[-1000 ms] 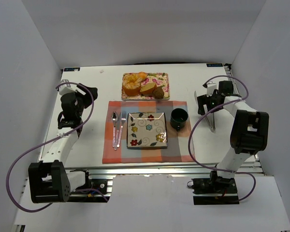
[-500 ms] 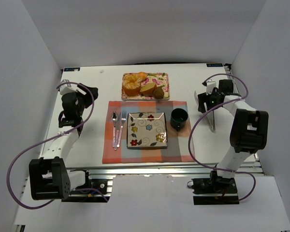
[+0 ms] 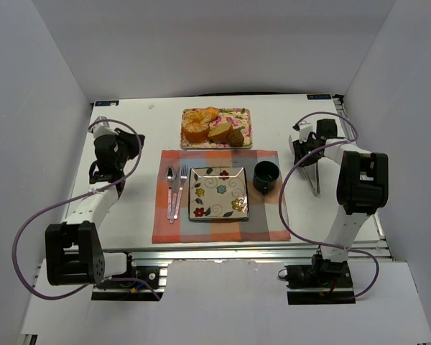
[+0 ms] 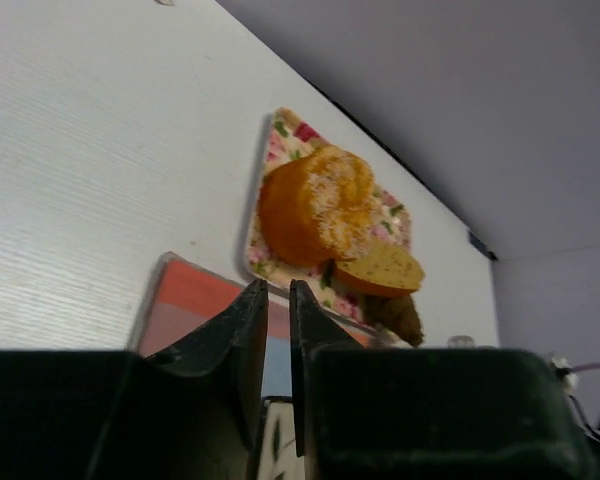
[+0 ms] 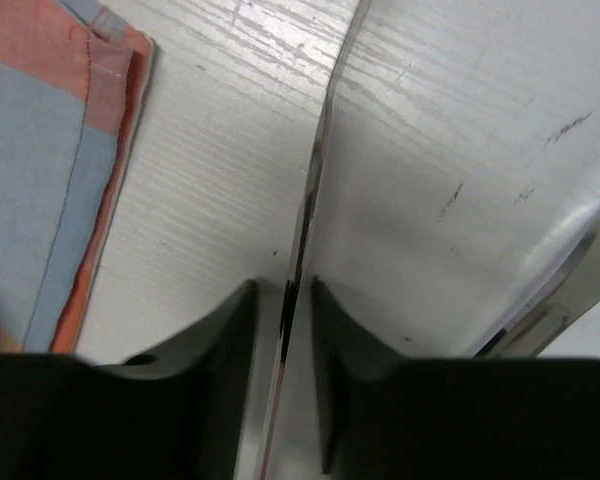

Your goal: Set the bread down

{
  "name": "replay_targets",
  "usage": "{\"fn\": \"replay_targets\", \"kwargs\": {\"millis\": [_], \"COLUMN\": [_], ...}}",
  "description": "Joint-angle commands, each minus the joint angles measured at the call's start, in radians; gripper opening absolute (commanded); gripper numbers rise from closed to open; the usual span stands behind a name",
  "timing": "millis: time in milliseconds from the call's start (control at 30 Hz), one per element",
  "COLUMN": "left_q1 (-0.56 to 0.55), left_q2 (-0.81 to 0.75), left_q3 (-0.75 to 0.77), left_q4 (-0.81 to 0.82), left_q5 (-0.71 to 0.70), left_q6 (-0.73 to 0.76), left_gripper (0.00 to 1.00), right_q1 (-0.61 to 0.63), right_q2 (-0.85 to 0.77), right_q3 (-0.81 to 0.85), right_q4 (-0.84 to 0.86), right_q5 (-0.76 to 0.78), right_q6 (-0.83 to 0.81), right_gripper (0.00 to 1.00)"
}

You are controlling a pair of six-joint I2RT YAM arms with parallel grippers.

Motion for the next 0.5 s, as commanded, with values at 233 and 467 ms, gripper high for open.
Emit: {"fn": "replay_targets", "kwargs": {"millis": [233, 467], "left_q1": [-0.059, -0.176], "left_q2": [0.107, 0.196], "left_q3": [0.053, 0.183], "left_q4": [0.381, 0.508], "left_q5": [0.348, 0.421], "left_q6": [-0.256, -0.271], "left_gripper": [0.73, 0.8], "right_q1": [0.005, 0.006], "right_q2": [-0.031, -0.065], "right_q3": [0.106, 0.431], "right_q4": [-0.053, -0.13], "right_q5": [-0.044, -0.459], "right_q6": [-0.021, 0.14], "right_gripper": [0.0, 0.0]}}
